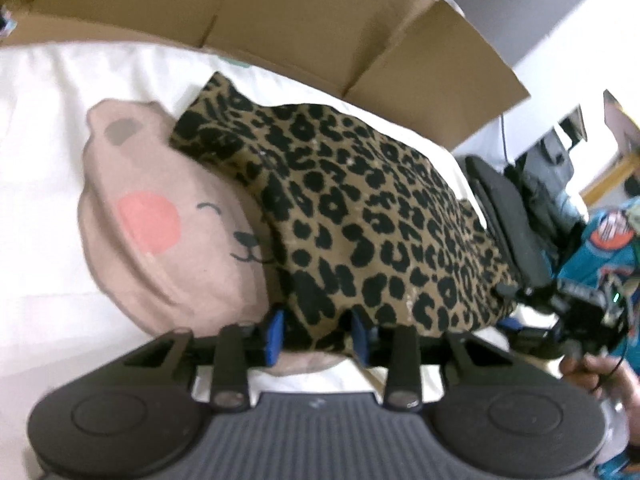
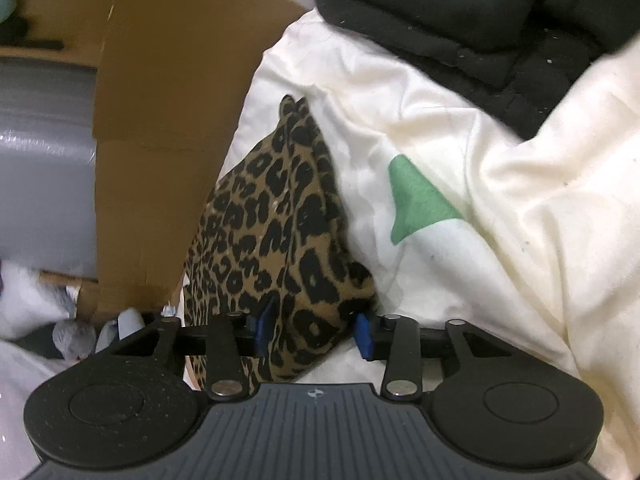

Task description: Fold clothes

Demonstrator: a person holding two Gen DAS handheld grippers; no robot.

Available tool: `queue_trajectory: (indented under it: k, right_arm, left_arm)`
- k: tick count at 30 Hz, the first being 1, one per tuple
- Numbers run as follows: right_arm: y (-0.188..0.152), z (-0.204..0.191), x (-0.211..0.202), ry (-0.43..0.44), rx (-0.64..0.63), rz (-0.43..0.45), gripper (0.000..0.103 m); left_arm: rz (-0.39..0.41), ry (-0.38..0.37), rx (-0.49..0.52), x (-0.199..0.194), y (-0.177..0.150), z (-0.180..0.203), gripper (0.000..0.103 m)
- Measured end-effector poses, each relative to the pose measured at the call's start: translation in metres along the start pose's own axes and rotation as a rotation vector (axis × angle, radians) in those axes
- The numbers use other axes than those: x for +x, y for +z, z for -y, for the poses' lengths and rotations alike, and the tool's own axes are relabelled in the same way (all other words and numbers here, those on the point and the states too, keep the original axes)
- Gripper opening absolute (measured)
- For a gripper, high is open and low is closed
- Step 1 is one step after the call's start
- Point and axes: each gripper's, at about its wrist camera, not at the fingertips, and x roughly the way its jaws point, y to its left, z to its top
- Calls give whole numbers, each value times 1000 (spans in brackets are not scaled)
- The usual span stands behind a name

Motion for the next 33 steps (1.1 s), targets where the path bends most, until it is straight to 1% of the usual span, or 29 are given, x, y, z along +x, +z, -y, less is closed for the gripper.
queue_trajectory:
  k: [2,3,4,5,7,8,10,11,15,21,33]
  right_arm:
    - [-1,2,1,-2,14,11,31]
    - [-1,4,1,-1,23,16,29]
    - [-1,5,2,-1,30,19,24]
    - [-1,5,2,-2,33,20,22]
    - [-1,2,3,-10,30,19,19]
    - [-1,2,1,-7,28,14,14]
    - [0,1,-3,0,26,5,12]
    - [0,0,-3,3,25,1,11]
    - [-3,-7,-6,9,-2,-22,10]
    - [-10,-18,-12,16,-39,-63,10]
    - [-37,-39,-25,-1,-169,-227,10]
  left_arm:
    - [2,-10,-15,1,0,-2,35]
    - [3,-11,-18,1,0,-2,29]
    - [3,-13,-22,1,0,-3,23]
    - [-1,-10,-25,0,1,-3,11]
    - [-9,-3,-30,-1,2,-4,8]
    - [-9,5,-10,-3,3,-2,7]
    - [-11,11,6,-9,6,1,6]
    - [-10,11,-4,-12,8,0,4]
    - [-8,12,-31,-23,9,-3,4]
    - [-20,26,-27,-39,4,3,3]
    - [-61,79,-68,-60,-10,7,3]
